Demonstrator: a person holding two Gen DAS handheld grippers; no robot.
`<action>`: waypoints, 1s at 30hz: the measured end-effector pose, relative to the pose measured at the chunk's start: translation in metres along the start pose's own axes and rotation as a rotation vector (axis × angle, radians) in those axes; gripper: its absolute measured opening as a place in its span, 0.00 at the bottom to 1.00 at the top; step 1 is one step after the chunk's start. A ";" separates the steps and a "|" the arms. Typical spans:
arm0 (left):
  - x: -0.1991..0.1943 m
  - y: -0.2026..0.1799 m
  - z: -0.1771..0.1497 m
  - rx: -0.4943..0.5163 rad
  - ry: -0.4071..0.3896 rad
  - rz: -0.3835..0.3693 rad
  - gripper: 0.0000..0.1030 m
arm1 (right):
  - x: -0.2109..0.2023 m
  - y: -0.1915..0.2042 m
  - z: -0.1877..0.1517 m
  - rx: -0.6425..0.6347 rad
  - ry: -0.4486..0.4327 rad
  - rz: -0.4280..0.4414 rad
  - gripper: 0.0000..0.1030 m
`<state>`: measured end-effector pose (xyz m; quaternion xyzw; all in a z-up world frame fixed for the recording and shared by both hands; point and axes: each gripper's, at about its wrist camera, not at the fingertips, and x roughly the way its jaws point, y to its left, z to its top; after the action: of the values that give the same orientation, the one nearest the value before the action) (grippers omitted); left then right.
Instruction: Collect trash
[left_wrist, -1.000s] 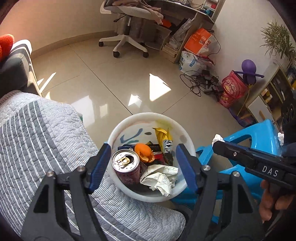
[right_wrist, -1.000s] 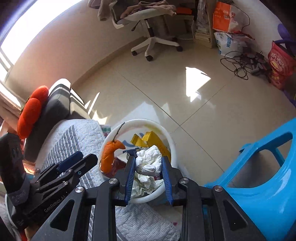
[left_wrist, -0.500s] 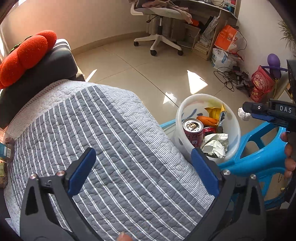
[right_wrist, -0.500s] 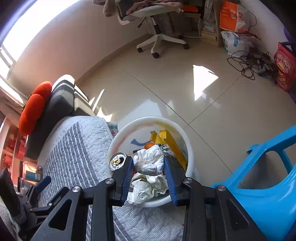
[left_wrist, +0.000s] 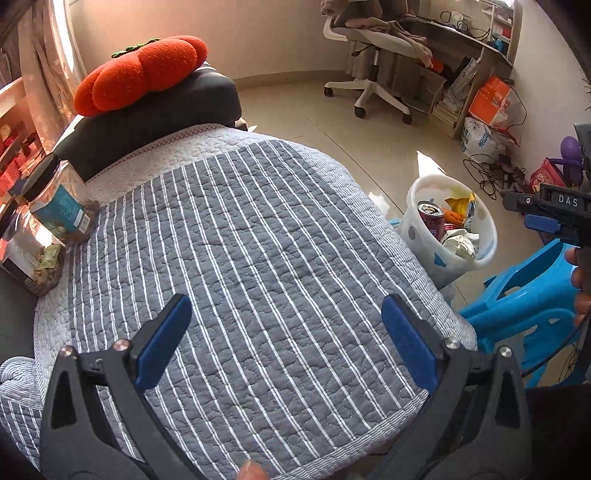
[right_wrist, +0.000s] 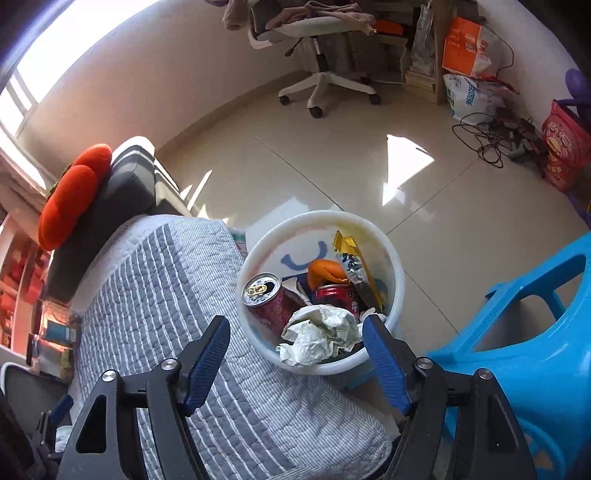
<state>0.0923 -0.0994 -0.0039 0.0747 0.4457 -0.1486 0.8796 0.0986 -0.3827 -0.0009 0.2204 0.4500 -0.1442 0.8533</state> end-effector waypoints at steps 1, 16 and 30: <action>-0.006 0.005 -0.007 -0.023 -0.011 0.019 0.99 | -0.006 0.009 -0.009 -0.027 -0.014 0.005 0.75; -0.061 0.047 -0.071 -0.098 -0.083 0.150 0.99 | -0.050 0.105 -0.156 -0.385 -0.185 -0.149 1.00; -0.061 0.039 -0.078 -0.106 -0.087 0.149 0.99 | -0.049 0.116 -0.162 -0.373 -0.186 -0.097 1.00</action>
<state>0.0118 -0.0303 -0.0005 0.0545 0.4077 -0.0622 0.9094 0.0087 -0.1988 -0.0121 0.0224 0.3982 -0.1189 0.9093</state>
